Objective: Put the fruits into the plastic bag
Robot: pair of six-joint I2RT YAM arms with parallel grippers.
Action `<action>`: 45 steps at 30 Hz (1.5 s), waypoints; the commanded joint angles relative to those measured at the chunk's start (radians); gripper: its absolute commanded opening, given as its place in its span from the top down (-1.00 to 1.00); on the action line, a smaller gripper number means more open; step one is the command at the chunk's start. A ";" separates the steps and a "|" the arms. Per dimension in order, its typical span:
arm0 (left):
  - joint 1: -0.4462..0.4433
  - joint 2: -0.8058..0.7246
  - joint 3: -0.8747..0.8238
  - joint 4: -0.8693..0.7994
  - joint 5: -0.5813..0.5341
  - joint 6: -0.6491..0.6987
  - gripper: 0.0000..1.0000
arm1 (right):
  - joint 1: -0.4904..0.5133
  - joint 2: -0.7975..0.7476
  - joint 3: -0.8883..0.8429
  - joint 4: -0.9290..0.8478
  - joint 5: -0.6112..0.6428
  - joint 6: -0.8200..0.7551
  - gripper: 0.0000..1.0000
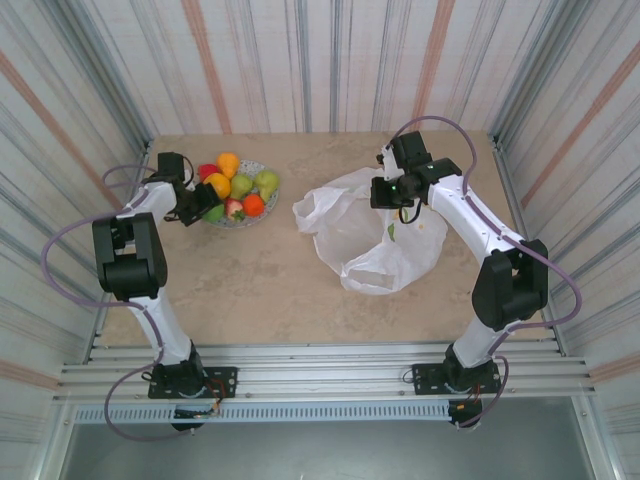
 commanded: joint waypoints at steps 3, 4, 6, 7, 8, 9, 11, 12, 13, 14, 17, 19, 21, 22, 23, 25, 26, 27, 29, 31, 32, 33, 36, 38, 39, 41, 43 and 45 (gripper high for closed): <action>0.008 0.010 -0.010 0.008 0.011 0.013 -0.49 | -0.001 -0.031 -0.014 -0.013 -0.016 -0.015 1.00; 0.008 0.006 -0.016 0.013 0.010 0.011 -0.48 | -0.002 -0.031 -0.014 -0.014 -0.015 -0.016 1.00; 0.008 -0.008 -0.024 0.016 0.005 0.005 -0.44 | -0.002 -0.033 -0.014 -0.015 -0.013 -0.016 1.00; 0.008 -0.017 -0.029 0.018 0.004 0.004 -0.42 | -0.001 -0.035 -0.014 -0.014 -0.013 -0.016 1.00; 0.008 -0.027 -0.033 0.019 0.002 0.003 -0.41 | -0.001 -0.034 -0.015 -0.015 -0.012 -0.016 1.00; 0.008 -0.037 -0.036 0.020 0.001 0.000 -0.40 | -0.001 -0.034 -0.014 -0.015 -0.013 -0.015 1.00; 0.007 -0.066 -0.050 0.024 -0.003 -0.004 -0.39 | -0.001 -0.037 -0.014 -0.015 -0.017 -0.013 1.00; 0.008 -0.081 -0.057 0.025 -0.007 -0.008 -0.38 | -0.002 -0.036 -0.014 -0.013 -0.020 -0.012 1.00; 0.010 -0.100 -0.067 0.026 -0.014 -0.010 -0.38 | -0.004 -0.037 -0.016 -0.012 -0.028 -0.009 1.00; 0.009 -0.118 -0.078 0.027 -0.019 -0.013 -0.38 | -0.006 -0.037 -0.017 -0.009 -0.036 -0.006 1.00; 0.012 -0.181 -0.122 0.031 -0.033 -0.023 -0.37 | -0.013 -0.039 -0.021 -0.004 -0.047 0.006 1.00; 0.012 -0.237 -0.156 0.026 -0.039 -0.027 -0.38 | -0.019 -0.042 -0.022 -0.004 -0.057 0.016 1.00; 0.012 -0.311 -0.197 0.022 -0.033 -0.031 -0.38 | -0.031 -0.045 -0.022 -0.001 -0.074 0.031 1.00; 0.011 -0.358 -0.231 0.024 -0.024 -0.038 -0.37 | -0.037 -0.048 -0.023 0.003 -0.084 0.040 1.00; 0.011 -0.402 -0.260 0.026 -0.009 -0.046 -0.38 | -0.043 -0.050 -0.027 0.009 -0.094 0.048 1.00; 0.002 -0.514 -0.327 0.028 0.026 -0.064 -0.36 | -0.055 -0.050 -0.031 0.022 -0.116 0.069 1.00; -0.009 -0.566 -0.355 0.027 0.042 -0.069 -0.36 | -0.060 -0.048 -0.030 0.028 -0.127 0.077 1.00; -0.034 -0.623 -0.381 0.020 0.053 -0.070 -0.36 | -0.066 -0.045 -0.030 0.032 -0.142 0.087 1.00; -0.110 -0.710 -0.415 -0.004 0.062 -0.072 -0.36 | -0.078 -0.034 -0.029 0.041 -0.169 0.103 1.00; -0.237 -0.771 -0.436 -0.035 0.048 -0.085 -0.36 | -0.092 -0.022 -0.022 0.046 -0.200 0.120 1.00; -0.299 -0.785 -0.443 -0.043 0.039 -0.094 -0.36 | -0.096 -0.018 -0.019 0.048 -0.212 0.126 1.00; -0.379 -0.800 -0.454 -0.035 0.031 -0.112 -0.36 | -0.102 -0.015 -0.016 0.052 -0.227 0.133 1.00; -0.593 -0.805 -0.490 0.072 0.005 -0.169 -0.34 | -0.109 -0.007 -0.006 0.055 -0.252 0.148 1.00; -0.710 -0.781 -0.512 0.179 -0.020 -0.187 -0.33 | -0.112 -0.007 -0.003 0.061 -0.268 0.162 1.00; -0.766 -0.757 -0.519 0.233 -0.036 -0.189 -0.33 | -0.114 -0.008 -0.002 0.066 -0.279 0.172 1.00; -0.842 -0.695 -0.516 0.305 -0.058 -0.192 -0.33 | -0.114 -0.010 0.002 0.075 -0.305 0.196 1.00; -0.898 -0.624 -0.498 0.364 -0.075 -0.186 -0.32 | -0.116 -0.015 -0.002 0.097 -0.335 0.227 1.00; -0.930 -0.568 -0.477 0.392 -0.112 -0.187 -0.32 | -0.114 -0.020 -0.008 0.113 -0.363 0.258 1.00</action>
